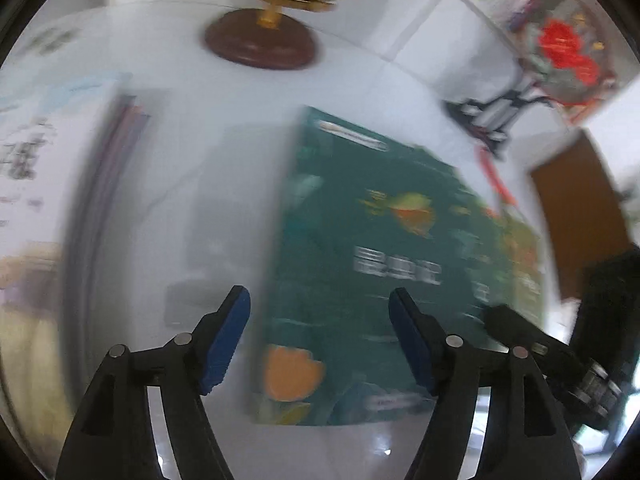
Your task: Organize books
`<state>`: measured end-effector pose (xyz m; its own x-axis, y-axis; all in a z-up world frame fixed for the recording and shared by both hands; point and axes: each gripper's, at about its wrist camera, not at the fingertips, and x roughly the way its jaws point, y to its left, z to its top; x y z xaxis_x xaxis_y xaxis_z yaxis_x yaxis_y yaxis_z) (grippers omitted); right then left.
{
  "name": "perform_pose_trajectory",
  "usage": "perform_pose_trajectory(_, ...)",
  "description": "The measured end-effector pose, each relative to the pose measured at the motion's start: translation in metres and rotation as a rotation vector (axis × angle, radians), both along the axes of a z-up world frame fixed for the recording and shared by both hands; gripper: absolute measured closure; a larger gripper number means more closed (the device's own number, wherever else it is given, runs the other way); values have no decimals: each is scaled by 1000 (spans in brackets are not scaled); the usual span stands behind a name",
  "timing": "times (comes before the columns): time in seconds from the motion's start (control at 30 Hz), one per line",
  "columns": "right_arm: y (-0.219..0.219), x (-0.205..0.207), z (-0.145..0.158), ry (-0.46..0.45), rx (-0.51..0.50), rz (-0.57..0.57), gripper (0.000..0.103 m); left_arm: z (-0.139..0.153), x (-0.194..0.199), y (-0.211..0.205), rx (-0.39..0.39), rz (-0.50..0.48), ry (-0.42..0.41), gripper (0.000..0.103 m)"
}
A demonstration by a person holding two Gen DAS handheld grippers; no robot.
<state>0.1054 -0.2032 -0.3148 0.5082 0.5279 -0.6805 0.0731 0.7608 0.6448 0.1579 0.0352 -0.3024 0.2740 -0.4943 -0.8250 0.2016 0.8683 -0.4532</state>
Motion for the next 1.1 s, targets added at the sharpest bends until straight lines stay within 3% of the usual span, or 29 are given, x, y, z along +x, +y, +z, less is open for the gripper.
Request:
perform_pose_trajectory(0.03,1,0,0,0,1,0,19,-1,-2,-3,-15,-17,-6,19)
perform_pose_trajectory(0.13,2,-2,1,-2,-17,11,16,0,-3,-6,-12,-39,-8,19)
perform_pose_trajectory(0.27,-1,-2,1,-10,-23,10,15,-3,-1,12,-156,22,39,20)
perform_pose_trajectory(0.3,-2,-2,1,-13,-23,16,15,-3,-2,13,-162,26,35,22)
perform_pose_trajectory(0.37,-5,-3,0,-17,-12,11,18,3,-7,9,-205,9,-3,48)
perform_pose_trajectory(0.4,-7,-4,0,-12,-12,-9,25,4,-10,4,-241,-14,9,49)
perform_pose_trajectory(0.53,-9,-12,4,-38,40,-12,51,5,-18,-25,-115,-70,-38,49)
perform_pose_trajectory(0.7,-6,-17,14,-92,70,34,52,1,-13,-28,-142,-72,-17,49)
perform_pose_trajectory(0.83,-9,-15,-8,17,95,8,54,1,-11,-25,-149,-64,-8,53)
perform_pose_trajectory(0.97,-7,-29,-6,27,107,-2,54,-1,-13,-18,-161,-41,6,54)
perform_pose_trajectory(1.1,-6,-29,-13,32,197,9,52,-2,-13,-18,-152,-43,-20,54)
